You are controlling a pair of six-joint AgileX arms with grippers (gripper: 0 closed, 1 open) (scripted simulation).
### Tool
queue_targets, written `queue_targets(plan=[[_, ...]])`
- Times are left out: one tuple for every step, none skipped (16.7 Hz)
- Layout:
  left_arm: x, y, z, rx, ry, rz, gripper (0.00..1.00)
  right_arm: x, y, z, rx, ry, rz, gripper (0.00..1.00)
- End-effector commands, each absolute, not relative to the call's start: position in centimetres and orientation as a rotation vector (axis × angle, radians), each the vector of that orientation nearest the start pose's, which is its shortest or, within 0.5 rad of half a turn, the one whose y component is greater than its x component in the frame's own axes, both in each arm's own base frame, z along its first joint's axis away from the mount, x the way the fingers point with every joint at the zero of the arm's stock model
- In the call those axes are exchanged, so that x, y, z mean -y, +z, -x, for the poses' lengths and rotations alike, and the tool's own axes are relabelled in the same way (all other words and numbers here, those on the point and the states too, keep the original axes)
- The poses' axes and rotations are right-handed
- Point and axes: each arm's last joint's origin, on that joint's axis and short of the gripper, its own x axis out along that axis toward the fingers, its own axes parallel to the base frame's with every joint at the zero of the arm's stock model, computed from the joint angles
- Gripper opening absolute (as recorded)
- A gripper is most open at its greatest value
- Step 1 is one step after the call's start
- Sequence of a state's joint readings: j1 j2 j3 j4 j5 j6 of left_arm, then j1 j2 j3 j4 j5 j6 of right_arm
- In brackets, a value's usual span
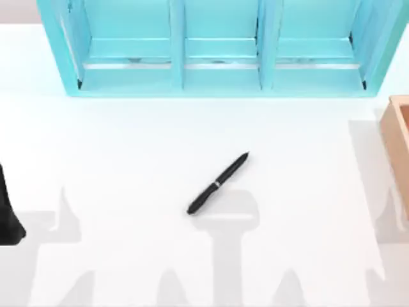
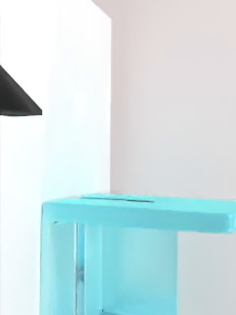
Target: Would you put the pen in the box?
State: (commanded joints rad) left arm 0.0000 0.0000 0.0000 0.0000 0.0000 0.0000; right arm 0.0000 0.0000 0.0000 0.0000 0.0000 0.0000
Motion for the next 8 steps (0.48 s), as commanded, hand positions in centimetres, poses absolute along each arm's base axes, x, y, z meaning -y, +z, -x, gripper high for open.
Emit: queue_targets(plan=[[0.1,16.0,-10.6,0.000,0.000,0.000,1.00,0.1,16.0,-10.6,0.000,0.000,0.000,1.00],[0.1,16.0,-10.6,0.000,0.000,0.000,1.00,0.1,16.0,-10.6,0.000,0.000,0.000,1.00],[0.1,16.0,-10.6,0.000,0.000,0.000,1.00,0.1,16.2,-10.6,-0.007,0.002,-0.005,1.00],[0.1,16.0,-10.6,0.000,0.000,0.000,1.00,0.1,16.5,-10.6,-0.021,0.005,-0.016,1.00],[0.1,16.0,-10.6,0.000,0.000,0.000,1.00,0.0,17.0,-10.6,-0.042,0.008,-0.032,1.00],[0.1,16.0,-10.6,0.000,0.000,0.000,1.00,0.0,17.7,-10.7,-0.072,0.013,-0.055,1.00],[0.1,16.0,-10.6,0.000,0.000,0.000,1.00,-0.1,18.6,-10.8,-0.109,0.017,-0.083,1.00],[0.1,16.0,-10.6,0.000,0.000,0.000,1.00,-0.2,19.7,-11.1,-0.151,0.020,-0.114,1.00]])
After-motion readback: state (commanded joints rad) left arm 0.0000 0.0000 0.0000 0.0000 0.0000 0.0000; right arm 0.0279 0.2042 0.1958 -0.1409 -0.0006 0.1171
